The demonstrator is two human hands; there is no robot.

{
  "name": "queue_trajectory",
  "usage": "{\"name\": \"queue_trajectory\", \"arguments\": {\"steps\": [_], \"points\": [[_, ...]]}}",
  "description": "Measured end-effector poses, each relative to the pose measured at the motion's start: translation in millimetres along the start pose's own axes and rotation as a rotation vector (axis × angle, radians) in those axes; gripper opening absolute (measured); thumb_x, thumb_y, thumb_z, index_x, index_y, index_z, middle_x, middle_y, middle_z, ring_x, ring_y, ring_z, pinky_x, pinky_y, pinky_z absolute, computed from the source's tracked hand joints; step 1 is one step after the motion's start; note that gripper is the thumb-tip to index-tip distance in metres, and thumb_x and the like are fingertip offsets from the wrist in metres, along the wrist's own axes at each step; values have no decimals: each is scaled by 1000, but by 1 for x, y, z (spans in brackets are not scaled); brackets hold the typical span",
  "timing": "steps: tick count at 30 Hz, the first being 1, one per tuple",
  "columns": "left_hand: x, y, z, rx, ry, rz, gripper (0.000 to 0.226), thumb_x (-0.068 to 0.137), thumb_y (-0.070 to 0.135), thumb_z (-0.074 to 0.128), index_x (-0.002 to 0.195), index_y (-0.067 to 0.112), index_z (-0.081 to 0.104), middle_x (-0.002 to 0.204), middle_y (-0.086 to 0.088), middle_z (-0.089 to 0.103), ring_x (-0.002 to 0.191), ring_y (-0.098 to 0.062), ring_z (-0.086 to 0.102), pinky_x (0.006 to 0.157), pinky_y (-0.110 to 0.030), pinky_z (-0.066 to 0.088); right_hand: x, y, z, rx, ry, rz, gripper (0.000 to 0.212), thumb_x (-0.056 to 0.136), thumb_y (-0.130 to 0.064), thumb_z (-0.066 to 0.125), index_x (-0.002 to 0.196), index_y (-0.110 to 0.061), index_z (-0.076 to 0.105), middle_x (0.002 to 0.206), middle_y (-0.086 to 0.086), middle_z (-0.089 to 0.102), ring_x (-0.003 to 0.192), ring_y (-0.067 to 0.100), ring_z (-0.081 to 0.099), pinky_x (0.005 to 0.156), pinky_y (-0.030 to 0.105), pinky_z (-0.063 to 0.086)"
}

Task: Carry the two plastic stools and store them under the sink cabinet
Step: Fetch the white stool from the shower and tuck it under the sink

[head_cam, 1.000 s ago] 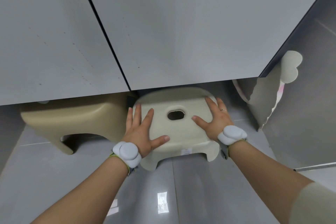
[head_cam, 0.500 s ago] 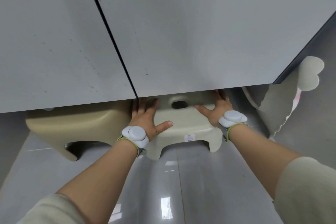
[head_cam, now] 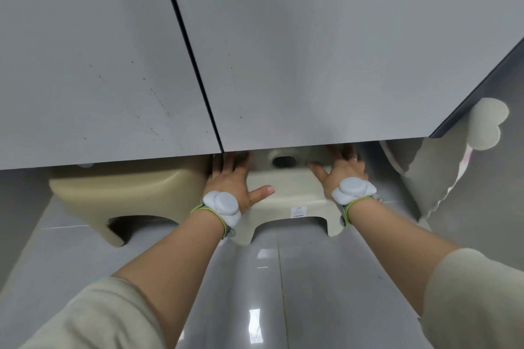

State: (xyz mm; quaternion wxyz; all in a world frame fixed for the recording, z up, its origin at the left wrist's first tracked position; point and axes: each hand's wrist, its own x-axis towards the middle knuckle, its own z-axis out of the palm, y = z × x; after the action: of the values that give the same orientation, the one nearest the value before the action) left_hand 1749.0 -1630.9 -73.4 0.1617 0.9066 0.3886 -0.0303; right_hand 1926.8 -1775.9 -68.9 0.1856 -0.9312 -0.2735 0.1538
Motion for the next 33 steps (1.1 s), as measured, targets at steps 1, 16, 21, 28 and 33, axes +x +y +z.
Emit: {"name": "queue_trajectory", "arguments": {"steps": [1,16,21,28,33], "points": [[-3,0,0,42,23,13,94,73,77,41,149,28,15,159,-3,13,146,-35,1,118,-42,13,-6,-4,2,-56,11,-20,61,89,-58,43,144,-34,31,159,8,12,145,32,10,115,53,18],[-121,-128,0,-1193,281,-771,58,87,64,37,121,19,50,102,-4,55,94,-21,53,93,-38,43,-106,-143,74,204,-202,-685,65,84,-52,38,140,-19,44,158,6,23,148,26,12,118,37,4],[-86,-138,-15,-1709,349,-717,53,77,62,59,114,25,52,117,4,56,104,-13,53,84,-43,47,-101,-169,77,88,-249,-707,61,93,-23,49,148,-29,23,160,2,15,147,28,10,120,40,6],[-77,-127,-10,-1930,306,-605,49,90,49,47,128,18,51,120,1,63,105,-17,62,82,-43,51,-87,-170,62,-14,-340,-719,86,76,0,45,148,-36,17,162,-3,6,147,24,8,119,40,0],[-89,-130,-10,-1897,326,-595,38,92,45,45,117,18,55,114,0,64,102,-18,62,87,-46,50,-98,-166,66,-10,-335,-757,90,73,4,45,149,-33,16,162,-5,1,148,21,2,119,39,-5]]}}
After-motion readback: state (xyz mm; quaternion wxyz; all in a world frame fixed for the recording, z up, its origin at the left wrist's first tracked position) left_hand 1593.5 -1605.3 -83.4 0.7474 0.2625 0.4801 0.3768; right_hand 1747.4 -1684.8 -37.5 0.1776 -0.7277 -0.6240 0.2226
